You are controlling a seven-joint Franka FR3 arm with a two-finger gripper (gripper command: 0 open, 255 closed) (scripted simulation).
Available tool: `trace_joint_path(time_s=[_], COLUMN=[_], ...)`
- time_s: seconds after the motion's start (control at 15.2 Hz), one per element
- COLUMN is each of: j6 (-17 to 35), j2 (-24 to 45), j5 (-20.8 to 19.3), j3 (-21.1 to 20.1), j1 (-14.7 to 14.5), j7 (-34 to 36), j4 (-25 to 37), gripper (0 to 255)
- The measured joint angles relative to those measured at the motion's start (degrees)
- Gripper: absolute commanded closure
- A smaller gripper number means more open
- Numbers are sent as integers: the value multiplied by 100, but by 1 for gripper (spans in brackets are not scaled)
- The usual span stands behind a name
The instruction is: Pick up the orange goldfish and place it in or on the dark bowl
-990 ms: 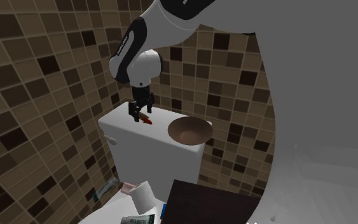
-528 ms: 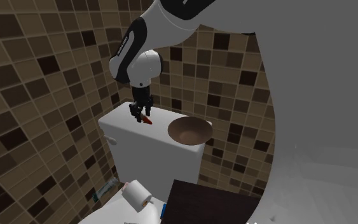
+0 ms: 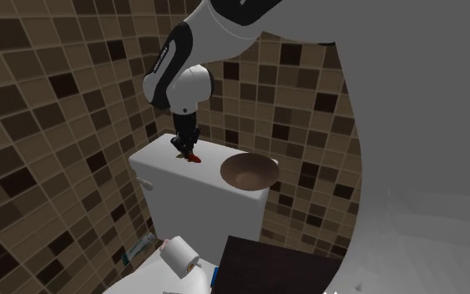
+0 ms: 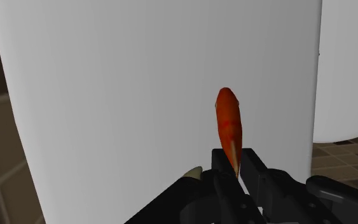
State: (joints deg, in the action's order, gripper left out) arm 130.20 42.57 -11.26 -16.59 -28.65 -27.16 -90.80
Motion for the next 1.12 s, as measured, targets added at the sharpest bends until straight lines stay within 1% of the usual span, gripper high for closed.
trace_joint_path(time_s=[0.2,0.92,1.12], j6=[-58,-572,-744], j2=[-47,-578,-669], j5=[14,155,186], j3=[-11,-125,-150], j1=[12,102,104], j7=[-11,-74,-81], j4=[3,-6,78], gripper=[255,255,255])
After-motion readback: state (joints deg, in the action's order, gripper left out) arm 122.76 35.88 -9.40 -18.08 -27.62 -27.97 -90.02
